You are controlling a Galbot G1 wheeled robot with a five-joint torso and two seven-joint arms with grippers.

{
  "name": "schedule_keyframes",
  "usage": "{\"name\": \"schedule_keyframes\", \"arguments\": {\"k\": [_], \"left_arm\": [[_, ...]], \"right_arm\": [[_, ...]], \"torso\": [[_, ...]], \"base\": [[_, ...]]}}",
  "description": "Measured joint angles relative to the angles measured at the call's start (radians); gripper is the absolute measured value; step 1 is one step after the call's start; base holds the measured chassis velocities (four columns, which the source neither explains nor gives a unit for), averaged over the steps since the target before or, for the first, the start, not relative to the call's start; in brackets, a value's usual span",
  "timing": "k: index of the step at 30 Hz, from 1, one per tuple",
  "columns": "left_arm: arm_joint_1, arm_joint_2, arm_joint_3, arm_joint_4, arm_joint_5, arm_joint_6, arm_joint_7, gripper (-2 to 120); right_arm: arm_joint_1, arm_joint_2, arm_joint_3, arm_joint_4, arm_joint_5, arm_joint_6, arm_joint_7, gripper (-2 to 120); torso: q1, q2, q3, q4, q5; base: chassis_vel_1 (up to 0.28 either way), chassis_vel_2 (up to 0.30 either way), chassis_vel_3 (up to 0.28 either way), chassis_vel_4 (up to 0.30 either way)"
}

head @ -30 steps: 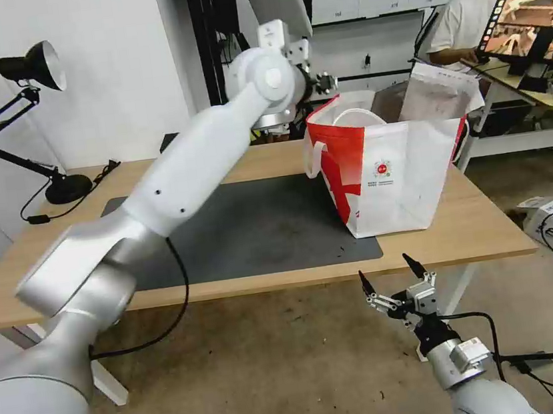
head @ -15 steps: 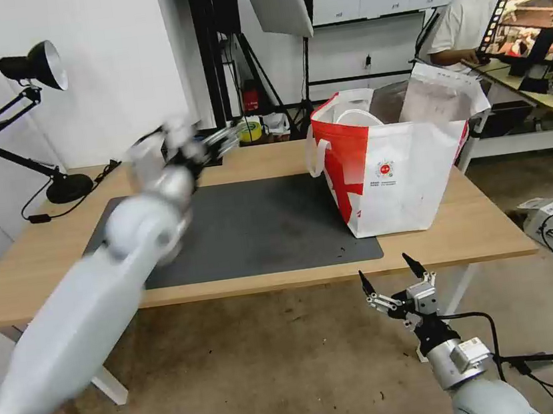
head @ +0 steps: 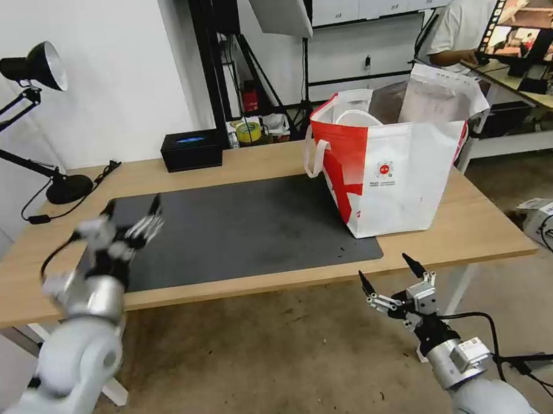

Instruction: Pick up the trash from the table and place it into the takeout bag.

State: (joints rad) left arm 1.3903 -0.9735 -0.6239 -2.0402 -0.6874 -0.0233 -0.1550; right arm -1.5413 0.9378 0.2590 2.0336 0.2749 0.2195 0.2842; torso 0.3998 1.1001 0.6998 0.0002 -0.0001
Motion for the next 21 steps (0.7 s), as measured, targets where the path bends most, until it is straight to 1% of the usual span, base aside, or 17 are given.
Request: {"name": "schedule_keyframes", "arguments": {"k": [2, 4, 7, 8, 12, 21], "left_arm": [[0.072, -0.055, -0.034, 0.006, 0.006, -0.021, 0.024, 100], [0.112, -0.107, -0.051, 0.017, 0.006, -0.031, 0.034, 100], [0.123, -0.124, -0.055, 0.023, 0.01, -0.035, 0.038, 100], [0.142, -0.15, -0.061, 0.03, 0.02, -0.043, 0.045, 100], [0.169, -0.172, -0.068, 0.038, 0.036, -0.061, 0.062, 100], [0.168, -0.173, -0.067, 0.039, 0.038, -0.065, 0.066, 100]], "right_arm": [[0.0, 0.0, 0.0, 0.0, 0.0, 0.0, 0.0, 100], [0.0, 0.0, 0.0, 0.0, 0.0, 0.0, 0.0, 100], [0.0, 0.0, 0.0, 0.0, 0.0, 0.0, 0.0, 100], [0.0, 0.0, 0.0, 0.0, 0.0, 0.0, 0.0, 100], [0.0, 0.0, 0.0, 0.0, 0.0, 0.0, 0.0, 100], [0.0, 0.0, 0.0, 0.0, 0.0, 0.0, 0.0, 100]], "torso": [[0.0, 0.0, 0.0, 0.0, 0.0], [0.0, 0.0, 0.0, -0.0001, 0.0], [0.0, 0.0, 0.0, -0.0002, 0.0], [0.0, 0.0, 0.0, -0.0002, 0.0001], [0.0, 0.0, 0.0, -0.0002, 0.0001], [0.0, 0.0, 0.0, -0.0003, 0.0001]], "base": [[0.0, 0.0, 0.0, 0.0], [0.0, 0.0, 0.0, 0.0], [0.0, 0.0, 0.0, 0.0], [0.0, 0.0, 0.0, 0.0], [0.0, 0.0, 0.0, 0.0], [0.0, 0.0, 0.0, 0.0]]}}
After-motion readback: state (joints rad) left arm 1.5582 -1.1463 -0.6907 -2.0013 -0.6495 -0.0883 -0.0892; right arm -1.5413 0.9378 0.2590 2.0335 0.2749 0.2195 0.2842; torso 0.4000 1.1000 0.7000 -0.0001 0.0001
